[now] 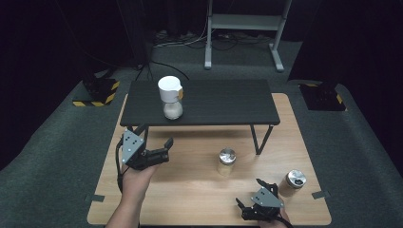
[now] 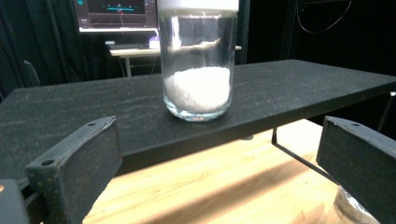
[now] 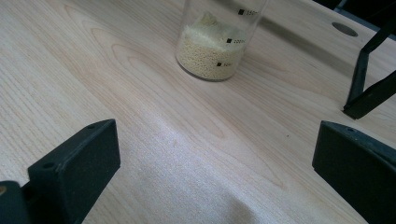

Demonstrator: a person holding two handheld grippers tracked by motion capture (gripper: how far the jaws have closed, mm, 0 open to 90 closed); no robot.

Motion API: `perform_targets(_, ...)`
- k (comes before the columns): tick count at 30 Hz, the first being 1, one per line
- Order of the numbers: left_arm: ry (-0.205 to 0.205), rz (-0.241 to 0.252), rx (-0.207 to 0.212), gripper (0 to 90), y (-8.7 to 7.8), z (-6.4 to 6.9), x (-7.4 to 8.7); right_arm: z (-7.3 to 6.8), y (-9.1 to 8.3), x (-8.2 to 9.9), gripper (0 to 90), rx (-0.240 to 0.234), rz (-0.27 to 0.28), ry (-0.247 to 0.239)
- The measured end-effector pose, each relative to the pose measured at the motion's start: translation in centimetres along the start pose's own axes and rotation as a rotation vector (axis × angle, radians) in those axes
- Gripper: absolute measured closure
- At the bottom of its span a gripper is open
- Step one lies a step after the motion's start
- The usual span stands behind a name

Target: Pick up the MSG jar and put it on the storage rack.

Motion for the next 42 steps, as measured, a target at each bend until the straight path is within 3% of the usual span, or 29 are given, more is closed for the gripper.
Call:
perform_targets(27,-0.010,-0.099,0.032,0.3,-2.1,1.5,6.5,0.0,0.0,0.0,0.0,0.001,0.000,-0.003)
perform_targets(34,-0.042,-0.138,0.038,0.3,-2.8,1.6,8.9,0.0,0.0,0.0,0.0,0.003,-0.001,-0.004)
perform_targets(42,-0.040,-0.211,0.050,0.3,-3.4,2.2,12.4,0.0,0.0,0.0,0.0,0.004,-0.002,-0.004)
Point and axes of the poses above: each handheld gripper's, and its own axes: y roughly forward along the jaws, x roughly out of its underside, z roughly to its right, the point moved 8 cm from there along y, roughly forward along the jaws, and after that the axes turned 2 degrees about z, right-handed, at the moved point
